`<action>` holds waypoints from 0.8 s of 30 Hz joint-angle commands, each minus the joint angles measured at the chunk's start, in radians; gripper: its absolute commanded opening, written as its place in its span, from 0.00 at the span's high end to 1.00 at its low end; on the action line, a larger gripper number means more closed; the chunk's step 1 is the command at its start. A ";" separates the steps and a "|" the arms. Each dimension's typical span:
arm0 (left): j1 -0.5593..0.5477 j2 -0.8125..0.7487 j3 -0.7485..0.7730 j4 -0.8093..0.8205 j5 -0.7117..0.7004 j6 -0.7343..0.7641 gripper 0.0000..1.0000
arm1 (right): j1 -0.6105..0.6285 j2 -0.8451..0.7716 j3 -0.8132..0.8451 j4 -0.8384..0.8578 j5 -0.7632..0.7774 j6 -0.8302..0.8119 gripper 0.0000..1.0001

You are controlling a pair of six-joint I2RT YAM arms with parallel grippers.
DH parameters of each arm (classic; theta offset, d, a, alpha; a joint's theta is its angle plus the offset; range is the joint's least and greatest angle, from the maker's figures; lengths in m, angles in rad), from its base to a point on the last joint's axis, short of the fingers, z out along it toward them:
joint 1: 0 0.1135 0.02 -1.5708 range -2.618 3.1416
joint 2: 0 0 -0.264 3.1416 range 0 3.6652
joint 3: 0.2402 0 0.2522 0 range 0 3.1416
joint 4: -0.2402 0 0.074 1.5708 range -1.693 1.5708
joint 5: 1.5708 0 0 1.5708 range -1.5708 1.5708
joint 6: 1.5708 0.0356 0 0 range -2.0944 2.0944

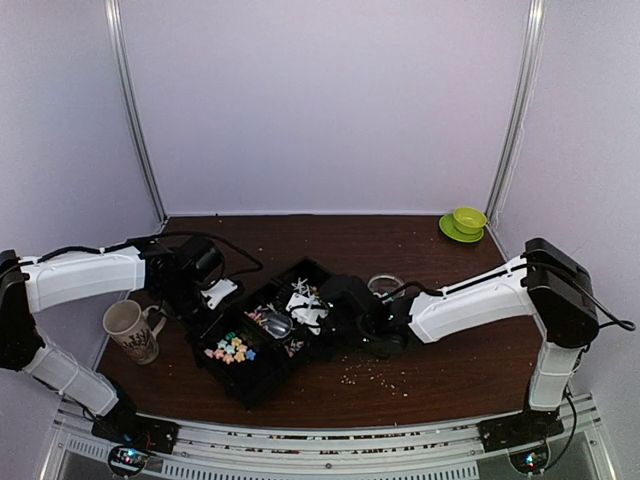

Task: Pack the candies
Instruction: Scoop the fake candies from the plate.

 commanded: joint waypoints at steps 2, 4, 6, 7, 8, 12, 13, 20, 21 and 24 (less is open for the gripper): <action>-0.017 -0.060 0.045 0.304 0.135 0.016 1.00 | 0.025 0.004 -0.107 0.398 -0.053 0.234 1.00; -0.016 -0.060 0.046 0.303 0.121 0.012 1.00 | 0.020 0.000 -0.149 0.516 -0.075 0.260 1.00; -0.016 -0.059 0.046 0.297 0.100 0.010 1.00 | 0.023 0.003 -0.176 0.597 -0.065 0.224 1.00; -0.016 -0.059 0.047 0.294 0.090 0.007 1.00 | 0.025 0.006 -0.182 0.619 -0.058 0.203 1.00; -0.017 -0.057 0.046 0.290 0.079 0.004 1.00 | 0.023 0.012 -0.187 0.638 -0.050 0.186 1.00; -0.016 -0.040 0.053 0.273 0.055 -0.003 1.00 | 0.022 0.014 -0.218 0.715 -0.054 0.120 1.00; -0.016 -0.037 0.055 0.270 0.053 -0.003 1.00 | 0.022 0.011 -0.228 0.739 -0.056 0.102 1.00; -0.014 -0.027 0.059 0.265 0.053 -0.008 1.00 | 0.023 -0.005 -0.244 0.752 -0.048 0.031 1.00; -0.013 -0.028 0.058 0.265 0.054 -0.009 1.00 | 0.023 -0.004 -0.242 0.750 -0.046 0.025 1.00; -0.012 -0.026 0.060 0.265 0.056 -0.009 1.00 | 0.023 -0.002 -0.251 0.772 -0.032 0.021 1.00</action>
